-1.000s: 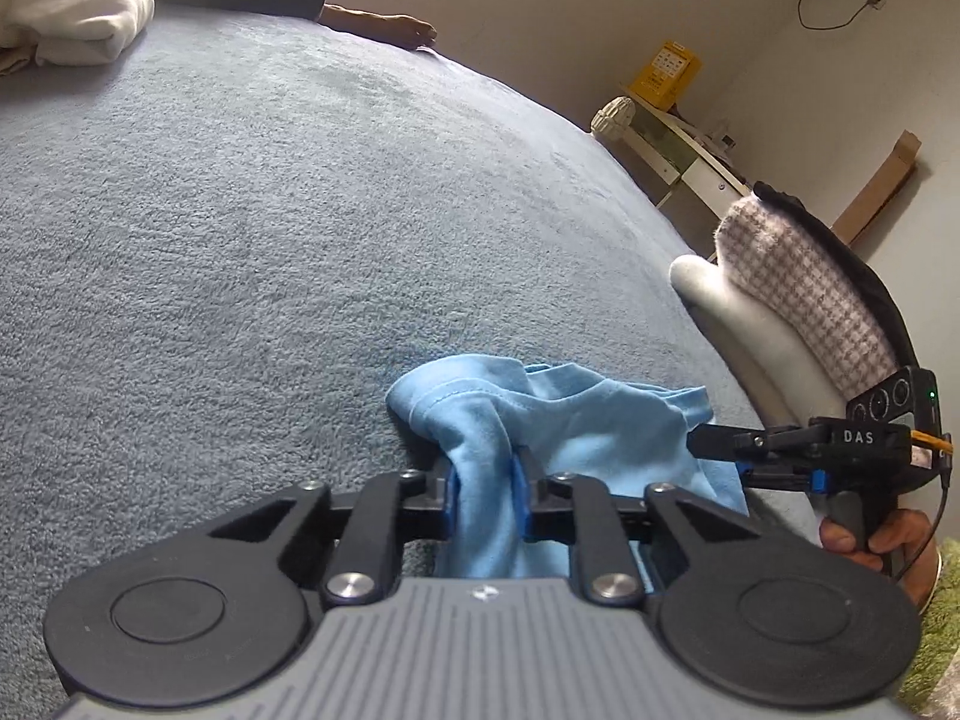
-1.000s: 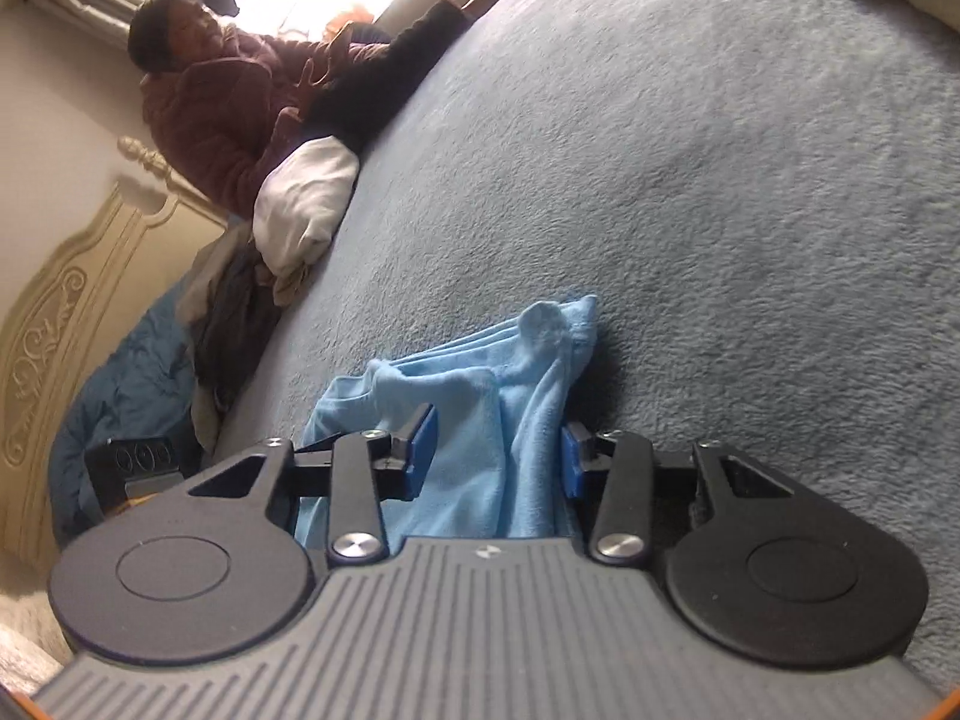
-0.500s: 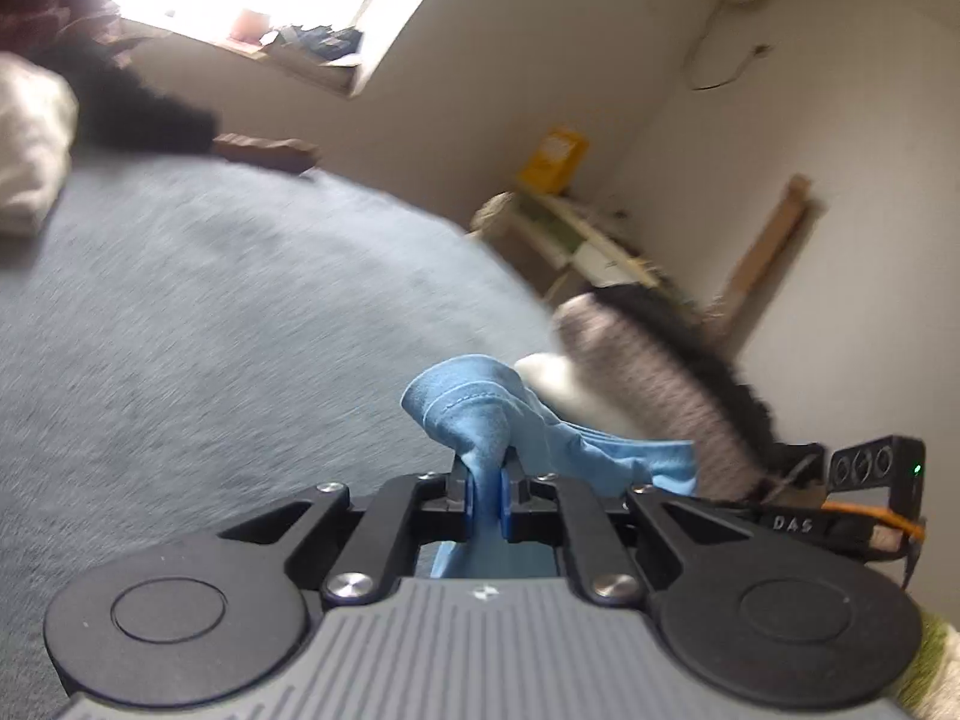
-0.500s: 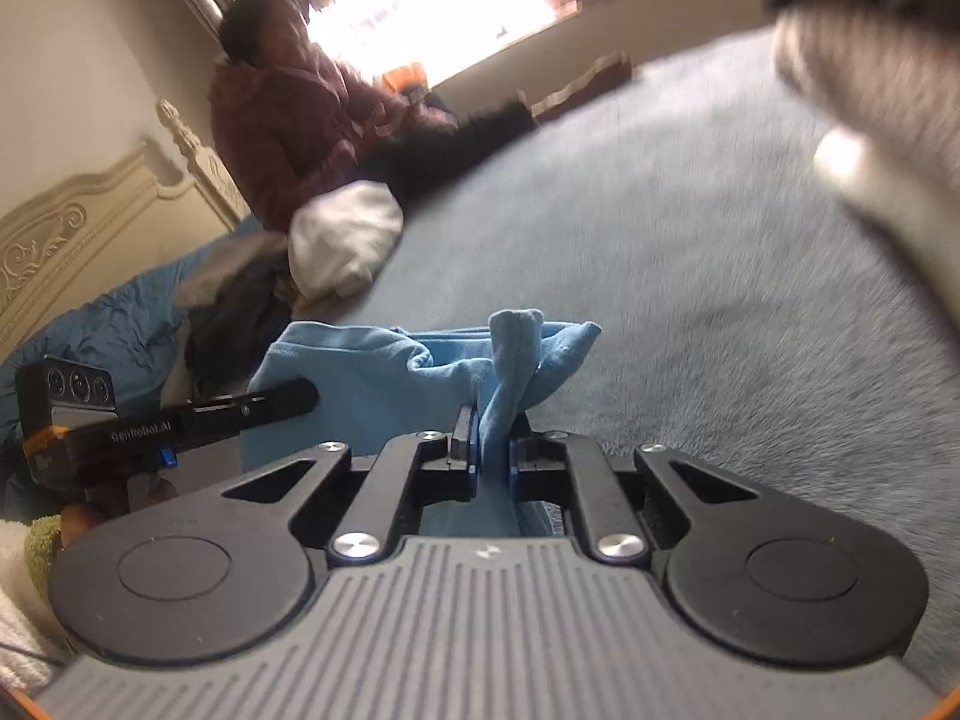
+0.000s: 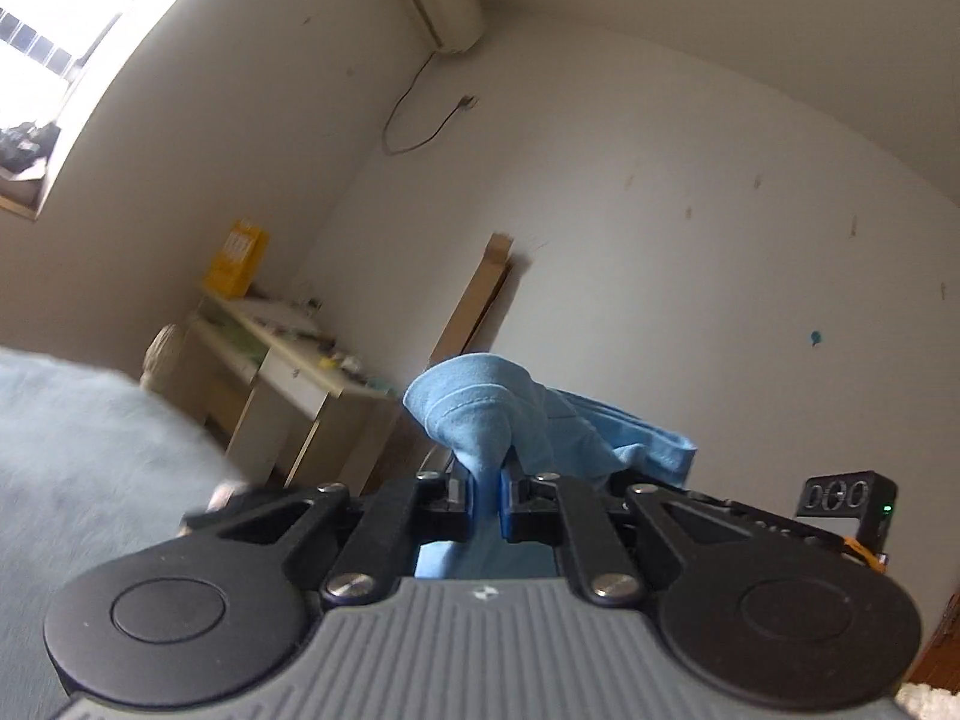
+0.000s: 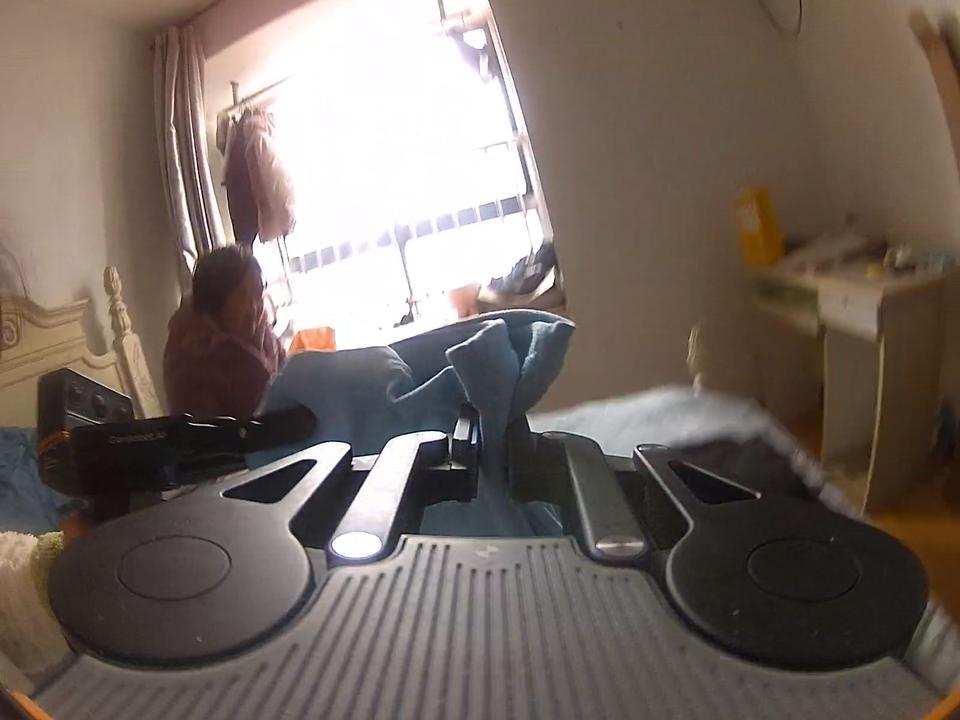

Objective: Fold clothes
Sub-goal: 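Lift the blue shirt with the left gripper and carry it toward the blanket stack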

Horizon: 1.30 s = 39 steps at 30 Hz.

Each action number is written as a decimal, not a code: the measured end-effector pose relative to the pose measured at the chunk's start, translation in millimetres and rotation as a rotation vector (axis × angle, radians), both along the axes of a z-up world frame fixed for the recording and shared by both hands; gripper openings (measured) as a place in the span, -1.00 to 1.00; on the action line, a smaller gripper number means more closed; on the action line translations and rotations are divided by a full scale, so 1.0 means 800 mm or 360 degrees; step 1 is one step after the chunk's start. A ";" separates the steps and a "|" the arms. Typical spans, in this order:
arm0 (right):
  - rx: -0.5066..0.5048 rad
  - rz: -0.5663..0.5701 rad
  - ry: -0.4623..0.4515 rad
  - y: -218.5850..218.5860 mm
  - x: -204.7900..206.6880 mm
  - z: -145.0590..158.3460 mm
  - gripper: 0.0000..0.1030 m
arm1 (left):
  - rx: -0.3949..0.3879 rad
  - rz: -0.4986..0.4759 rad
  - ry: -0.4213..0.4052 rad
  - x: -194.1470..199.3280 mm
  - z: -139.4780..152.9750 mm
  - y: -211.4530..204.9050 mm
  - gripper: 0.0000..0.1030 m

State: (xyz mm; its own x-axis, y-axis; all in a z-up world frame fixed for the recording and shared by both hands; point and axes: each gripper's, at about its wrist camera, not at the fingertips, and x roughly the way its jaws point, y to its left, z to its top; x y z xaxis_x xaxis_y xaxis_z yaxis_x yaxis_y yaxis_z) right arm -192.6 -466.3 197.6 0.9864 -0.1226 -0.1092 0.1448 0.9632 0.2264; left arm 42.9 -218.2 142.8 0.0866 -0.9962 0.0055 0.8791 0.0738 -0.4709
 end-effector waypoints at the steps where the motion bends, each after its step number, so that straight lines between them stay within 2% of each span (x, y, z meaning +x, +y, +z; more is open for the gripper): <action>1: -0.0030 -0.0021 -0.0021 -0.014 -0.001 0.018 -0.87 | -0.0018 -0.0018 0.0019 0.004 0.012 -0.019 -0.84; 4: -0.0095 -0.0066 -0.0038 -0.063 -0.003 0.060 -0.87 | -0.0053 -0.0072 0.0129 0.015 0.026 -0.067 -0.84; 6: -0.0098 -0.0096 -0.0015 -0.097 -0.002 0.074 -0.87 | -0.0068 -0.0111 0.0188 0.018 0.029 -0.096 -0.84; 9: -0.0058 -0.0120 -0.0016 -0.145 -0.007 0.079 -0.87 | -0.0084 -0.0162 0.0176 0.011 0.027 -0.127 -0.84; 16: -0.0045 -0.0140 -0.0072 -0.203 -0.019 0.071 -0.87 | -0.0092 -0.0302 0.0211 -0.006 0.025 -0.185 -0.84; 25: 0.0025 -0.0044 -0.0082 -0.255 -0.007 0.065 -0.87 | -0.0114 -0.0381 0.0437 0.011 0.004 -0.225 -0.84; 28: 0.0071 0.0015 -0.0046 -0.273 0.006 0.053 -0.87 | -0.0080 -0.0371 0.0490 0.017 -0.008 -0.231 -0.84; 31: 0.0142 0.0060 0.0023 -0.291 0.035 0.024 -0.87 | 0.0001 -0.0307 0.0599 0.037 -0.034 -0.242 -0.84; 35: 0.0244 0.0083 0.0128 -0.310 0.094 -0.034 -0.87 | 0.0135 -0.0132 0.0716 0.080 -0.076 -0.260 -0.84; 39: 0.0330 0.0126 0.0170 -0.325 0.151 -0.078 -0.87 | 0.0217 0.0070 0.0740 0.123 -0.108 -0.264 -0.84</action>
State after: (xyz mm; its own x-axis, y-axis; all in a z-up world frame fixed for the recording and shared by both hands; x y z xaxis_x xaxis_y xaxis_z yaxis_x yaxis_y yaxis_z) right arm -71.8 -726.4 135.6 0.9736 -0.0094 -0.2280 0.1042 0.9070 0.4079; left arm 141.1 -429.5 56.6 0.0910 -0.9805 -0.1742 0.5726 0.1946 -0.7964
